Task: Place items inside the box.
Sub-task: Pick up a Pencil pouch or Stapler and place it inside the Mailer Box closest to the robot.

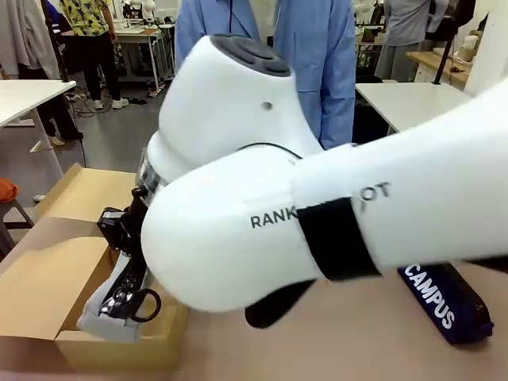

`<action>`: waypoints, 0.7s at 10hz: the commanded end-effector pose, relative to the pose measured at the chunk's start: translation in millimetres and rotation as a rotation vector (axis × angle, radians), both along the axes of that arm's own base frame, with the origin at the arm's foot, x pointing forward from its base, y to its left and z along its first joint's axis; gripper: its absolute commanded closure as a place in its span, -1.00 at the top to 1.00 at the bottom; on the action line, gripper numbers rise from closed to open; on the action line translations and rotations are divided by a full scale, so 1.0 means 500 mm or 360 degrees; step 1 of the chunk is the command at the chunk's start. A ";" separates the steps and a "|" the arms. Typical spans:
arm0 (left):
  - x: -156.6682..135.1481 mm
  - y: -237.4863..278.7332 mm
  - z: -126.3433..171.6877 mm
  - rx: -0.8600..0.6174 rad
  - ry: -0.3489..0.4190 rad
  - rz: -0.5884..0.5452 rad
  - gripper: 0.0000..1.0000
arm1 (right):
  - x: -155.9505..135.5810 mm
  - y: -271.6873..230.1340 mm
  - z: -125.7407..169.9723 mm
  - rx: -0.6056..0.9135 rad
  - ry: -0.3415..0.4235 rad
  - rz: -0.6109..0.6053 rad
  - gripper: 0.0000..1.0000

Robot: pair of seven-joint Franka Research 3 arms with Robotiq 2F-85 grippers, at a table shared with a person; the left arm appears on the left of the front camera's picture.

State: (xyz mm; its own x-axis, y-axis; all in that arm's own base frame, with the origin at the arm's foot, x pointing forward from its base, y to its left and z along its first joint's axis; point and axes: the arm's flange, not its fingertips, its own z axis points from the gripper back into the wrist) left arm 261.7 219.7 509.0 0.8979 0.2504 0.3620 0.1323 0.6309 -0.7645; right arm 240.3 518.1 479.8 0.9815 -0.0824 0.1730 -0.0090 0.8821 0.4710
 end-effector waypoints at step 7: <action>0.000 -0.001 0.000 -0.0011 -0.0037 -0.0016 1.00 | 0.098 0.221 -0.109 -0.0343 0.0088 0.0044 -0.84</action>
State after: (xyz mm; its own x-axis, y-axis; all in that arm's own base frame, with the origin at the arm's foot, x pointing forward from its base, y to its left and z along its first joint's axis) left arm 262.1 219.9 508.5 0.8985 0.2505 0.3606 0.1314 0.6303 -0.7651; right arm 286.0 610.0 419.8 0.9949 0.0097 0.1007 -0.0393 0.9541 0.2969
